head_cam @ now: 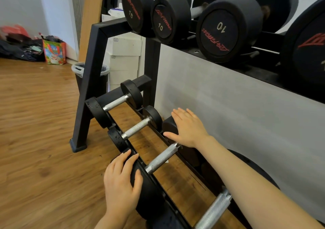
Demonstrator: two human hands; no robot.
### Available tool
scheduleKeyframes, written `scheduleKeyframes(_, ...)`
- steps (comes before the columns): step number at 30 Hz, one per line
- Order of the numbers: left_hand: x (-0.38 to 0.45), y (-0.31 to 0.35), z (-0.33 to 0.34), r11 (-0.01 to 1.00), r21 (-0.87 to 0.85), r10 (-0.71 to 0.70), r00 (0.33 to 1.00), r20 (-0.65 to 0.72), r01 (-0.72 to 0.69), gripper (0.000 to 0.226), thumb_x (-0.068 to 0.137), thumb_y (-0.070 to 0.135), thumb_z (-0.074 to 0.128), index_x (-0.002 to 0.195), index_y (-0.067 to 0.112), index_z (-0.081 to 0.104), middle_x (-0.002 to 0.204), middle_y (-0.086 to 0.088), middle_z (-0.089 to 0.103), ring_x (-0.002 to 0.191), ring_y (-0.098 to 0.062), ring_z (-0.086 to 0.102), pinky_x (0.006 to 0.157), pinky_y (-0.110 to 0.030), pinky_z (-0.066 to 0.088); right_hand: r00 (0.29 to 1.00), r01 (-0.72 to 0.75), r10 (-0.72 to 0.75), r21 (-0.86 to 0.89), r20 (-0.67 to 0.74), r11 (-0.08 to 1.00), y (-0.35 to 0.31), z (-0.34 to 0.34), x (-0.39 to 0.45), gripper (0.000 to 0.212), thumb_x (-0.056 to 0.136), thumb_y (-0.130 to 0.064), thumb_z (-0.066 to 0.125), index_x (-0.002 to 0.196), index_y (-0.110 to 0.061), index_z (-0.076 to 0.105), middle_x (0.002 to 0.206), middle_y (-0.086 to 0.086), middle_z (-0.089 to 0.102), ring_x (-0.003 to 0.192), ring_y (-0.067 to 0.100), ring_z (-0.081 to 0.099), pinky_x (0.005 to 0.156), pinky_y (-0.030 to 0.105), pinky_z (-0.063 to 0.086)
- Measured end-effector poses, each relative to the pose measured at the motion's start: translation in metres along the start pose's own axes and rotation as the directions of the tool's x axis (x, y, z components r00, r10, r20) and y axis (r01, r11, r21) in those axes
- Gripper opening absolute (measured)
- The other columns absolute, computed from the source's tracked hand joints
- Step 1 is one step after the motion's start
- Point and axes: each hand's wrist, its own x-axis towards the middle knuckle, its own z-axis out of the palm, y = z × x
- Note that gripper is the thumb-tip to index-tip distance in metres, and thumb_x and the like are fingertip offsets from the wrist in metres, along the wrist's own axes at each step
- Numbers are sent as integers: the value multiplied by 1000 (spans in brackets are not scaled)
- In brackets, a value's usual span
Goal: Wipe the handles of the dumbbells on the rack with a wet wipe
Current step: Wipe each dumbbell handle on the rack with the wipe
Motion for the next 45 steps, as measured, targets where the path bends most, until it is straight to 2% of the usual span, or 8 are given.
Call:
scheduleKeyframes(8, 0, 0, 0, 1000, -2, 6, 1000, -11, -6, 48, 87, 38, 42, 125, 20, 65, 135, 0, 58, 126, -26, 50, 103, -51, 39, 997, 75, -76, 26, 5, 997, -7, -5, -4, 78, 92, -59, 47, 152, -12, 26, 157, 6, 28, 146, 21, 21, 121, 35, 11)
scheduleKeyframes(13, 0, 3, -2, 1000, 3, 28, 1000, -1, -28, 47, 88, 36, 43, 126, 19, 64, 136, 0, 57, 127, -23, 48, 105, -45, 36, 995, 73, -67, 82, -77, 994, -17, -2, -16, 66, 97, -48, 47, 151, -14, 30, 156, 3, 33, 145, 17, 25, 119, 32, 15)
scheduleKeyframes(17, 0, 2, -7, 999, 6, 32, 999, 38, -33, 46, 90, 37, 43, 128, 20, 63, 136, 0, 57, 129, -21, 48, 107, -41, 33, 985, 27, -11, 88, -174, 996, -29, 5, -18, 53, 99, -29, 52, 147, -14, 38, 152, 4, 40, 141, 17, 33, 116, 28, 20)
scheduleKeyframes(21, 2, 2, -11, 999, 7, 34, 998, 59, -35, 47, 90, 38, 42, 126, 19, 65, 135, -1, 58, 126, -23, 51, 104, -45, 40, 983, 9, 11, 111, -185, 994, -36, 8, -18, 52, 86, -13, 71, 135, -8, 55, 138, 10, 55, 131, 24, 49, 110, 34, 35)
scheduleKeyframes(24, 2, 2, -10, 1000, 0, 26, 998, 51, -26, 47, 89, 38, 43, 125, 19, 65, 134, 0, 59, 126, -22, 51, 104, -42, 37, 931, -9, 68, 165, -359, 986, -33, 13, -21, 32, 87, -21, 71, 118, -11, 68, 113, 7, 70, 109, 23, 64, 95, 37, 49)
scheduleKeyframes(29, 2, 1, -6, 1000, -3, 7, 1000, 19, -7, 47, 87, 37, 43, 123, 19, 66, 132, 0, 59, 124, -24, 52, 102, -49, 43, 851, -98, 271, 371, -449, 923, -33, 6, -29, 25, 88, -14, 69, 113, -10, 72, 97, 11, 69, 90, 27, 60, 72, 27, 42)
scheduleKeyframes(37, 2, 0, -2, 1000, -3, 20, 1000, -7, -20, 46, 86, 36, 43, 122, 20, 67, 130, 1, 60, 122, -24, 53, 101, -49, 42, 904, -12, 93, 192, -417, 981, -20, 15, -22, 25, 83, -18, 75, 107, -11, 75, 107, 3, 72, 100, 23, 62, 83, 32, 51)
scheduleKeyframes(45, 3, 0, -3, 1000, -29, -6, 1000, 26, 7, 45, 86, 38, 43, 123, 23, 65, 131, 4, 59, 125, -21, 51, 102, -50, 42, 875, -41, 116, 168, -470, 985, -23, 25, -26, 29, 74, -15, 82, 101, -7, 75, 99, 5, 74, 90, 22, 66, 76, 28, 55)
